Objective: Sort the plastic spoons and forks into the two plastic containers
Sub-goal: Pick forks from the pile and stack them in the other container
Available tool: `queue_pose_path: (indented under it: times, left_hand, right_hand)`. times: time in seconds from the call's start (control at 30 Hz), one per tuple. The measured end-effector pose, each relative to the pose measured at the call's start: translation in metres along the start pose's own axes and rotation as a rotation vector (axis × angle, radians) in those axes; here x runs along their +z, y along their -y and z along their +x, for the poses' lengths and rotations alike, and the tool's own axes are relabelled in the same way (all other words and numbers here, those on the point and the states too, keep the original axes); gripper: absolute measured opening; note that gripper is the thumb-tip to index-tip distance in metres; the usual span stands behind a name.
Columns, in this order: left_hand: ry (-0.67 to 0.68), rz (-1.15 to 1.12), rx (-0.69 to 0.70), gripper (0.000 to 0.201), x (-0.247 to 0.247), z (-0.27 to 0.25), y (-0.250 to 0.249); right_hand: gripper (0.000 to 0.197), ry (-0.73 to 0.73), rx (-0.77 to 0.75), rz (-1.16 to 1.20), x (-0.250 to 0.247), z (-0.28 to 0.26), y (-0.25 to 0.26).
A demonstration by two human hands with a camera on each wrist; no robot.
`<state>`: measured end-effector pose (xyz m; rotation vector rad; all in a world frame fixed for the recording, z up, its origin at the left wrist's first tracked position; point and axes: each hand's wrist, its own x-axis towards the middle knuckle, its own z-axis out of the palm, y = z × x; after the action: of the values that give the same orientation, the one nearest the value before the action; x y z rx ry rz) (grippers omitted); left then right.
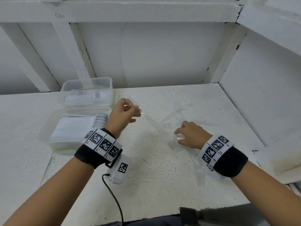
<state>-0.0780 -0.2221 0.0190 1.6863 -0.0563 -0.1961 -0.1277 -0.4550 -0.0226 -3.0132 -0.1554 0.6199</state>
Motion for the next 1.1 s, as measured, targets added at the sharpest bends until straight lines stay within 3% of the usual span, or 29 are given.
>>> queue_pose_path:
  times: [0.17,0.33,0.47,0.53,0.6,0.67,0.77,0.9,1.03,1.1]
  left_hand:
    - [-0.085,-0.121,-0.037,0.011,0.001,0.001,0.003]
    - [-0.020,-0.161,-0.134,0.010,0.012,-0.004,0.012]
    - [-0.005,0.014,-0.153,0.003,0.022,-0.002,0.025]
    - [0.012,0.084,-0.181,0.010,0.025,-0.001,0.030]
    - [0.031,0.096,-0.193,0.007,0.026,0.000,0.033]
    - [0.039,0.091,-0.193,0.007,0.026,-0.001,0.034]
    - [0.044,0.108,-0.195,0.009,0.025,0.000,0.036]
    - [0.019,0.110,-0.212,0.020,0.029,0.003,0.039]
    - [0.004,0.167,-0.208,0.027,0.038,0.004,0.043]
    - [0.117,0.338,-0.224,0.035,0.046,0.003,0.044]
  right_hand:
    - [0.032,0.010,-0.008,-0.014,0.005,0.008,0.004]
    - [0.011,-0.033,-0.076,0.399,-0.003,0.011,0.006]
    - [0.011,-0.162,-0.095,0.696,-0.024,0.007,0.012]
    - [0.010,-0.250,-0.112,0.791,-0.042,0.000,0.015]
    - [0.022,-0.360,-0.129,0.880,-0.059,-0.007,0.014]
    - [0.020,-0.477,-0.134,0.994,-0.075,-0.014,0.010]
    - [0.011,-0.566,-0.079,1.328,-0.081,-0.023,-0.003]
    - [0.013,-0.468,0.172,1.951,-0.051,-0.026,-0.020]
    - [0.012,-0.465,0.334,2.273,-0.021,-0.026,-0.032]
    - [0.017,-0.468,0.351,2.369,-0.013,-0.024,-0.035]
